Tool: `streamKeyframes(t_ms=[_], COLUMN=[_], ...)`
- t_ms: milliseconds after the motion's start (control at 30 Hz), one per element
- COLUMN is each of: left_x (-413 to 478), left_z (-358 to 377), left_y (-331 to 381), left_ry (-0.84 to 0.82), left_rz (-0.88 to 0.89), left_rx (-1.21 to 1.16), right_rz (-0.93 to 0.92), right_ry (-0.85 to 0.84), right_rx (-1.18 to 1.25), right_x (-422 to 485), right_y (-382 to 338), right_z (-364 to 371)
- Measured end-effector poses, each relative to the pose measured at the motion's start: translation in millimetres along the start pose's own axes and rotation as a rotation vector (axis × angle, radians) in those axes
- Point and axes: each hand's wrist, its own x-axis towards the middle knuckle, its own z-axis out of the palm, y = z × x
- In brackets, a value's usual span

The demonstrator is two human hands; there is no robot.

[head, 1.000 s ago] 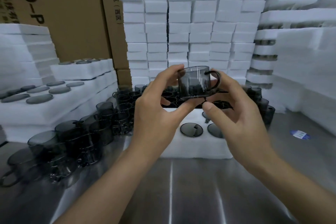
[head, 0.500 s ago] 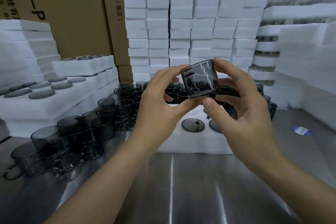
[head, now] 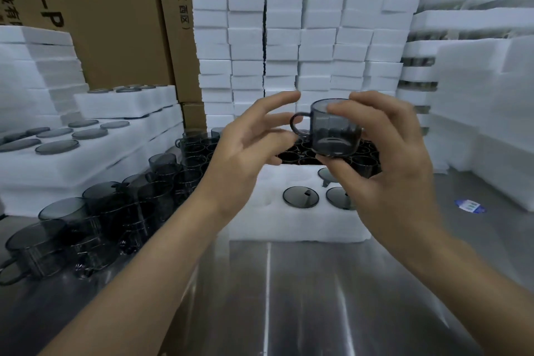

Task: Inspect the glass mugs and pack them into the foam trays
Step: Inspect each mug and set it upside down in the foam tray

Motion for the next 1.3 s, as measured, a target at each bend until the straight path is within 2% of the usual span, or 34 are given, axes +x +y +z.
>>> streamKeyframes(t_ms=[167, 300, 400, 533, 633, 733, 867, 1000, 1167, 1300], left_x=[-2.3, 0.2, 2.4, 12.0, 19.9, 31.3, 54.6, 57.6, 58.2, 56.8], left_z=[8.3, 8.2, 4.9, 1.2, 5.2, 5.3, -4.8, -3.5, 0.2, 3.3], left_y=[-2.0, -10.4, -20.6, -39.1, -48.8, -50.3, -42.6, -50.3, -65.2, -72.5], left_ry=[-0.033, 0.011, 0.107, 0.141, 0.150, 0.095, -0.031, -0.092, -0.046, -0.055], left_rz=[-0.027, -0.049, -0.094, -0.190, -0.330, -0.420, -0.427, -0.436, -0.367, -0.367], left_rx=[0.055, 0.020, 0.048, 0.277, 0.490, 0.663, 0.870, 0.784, 0.726, 0.865], right_rz=[-0.072, 0.012, 0.130, 0.178, 0.196, 0.212, 0.255, 0.261, 0.271, 0.277], right_ry=[-0.090, -0.110, -0.101, -0.090, -0.108, -0.125, -0.160, -0.155, -0.148, -0.105], right_rx=[-0.044, 0.017, 0.015, -0.040, -0.054, -0.071, -0.079, -0.083, -0.091, -0.129], right_x=[-7.0, -7.5, -7.1, -9.4, -11.5, -15.1, -18.9, -19.0, -16.7, -14.9], right_y=[0.0, 2.2, 7.6, 15.0, 20.6, 26.1, 32.4, 34.6, 37.8, 46.9], right_z=[7.3, 7.6, 6.5, 5.2, 6.4, 7.5, 10.0, 9.4, 6.9, 2.2])
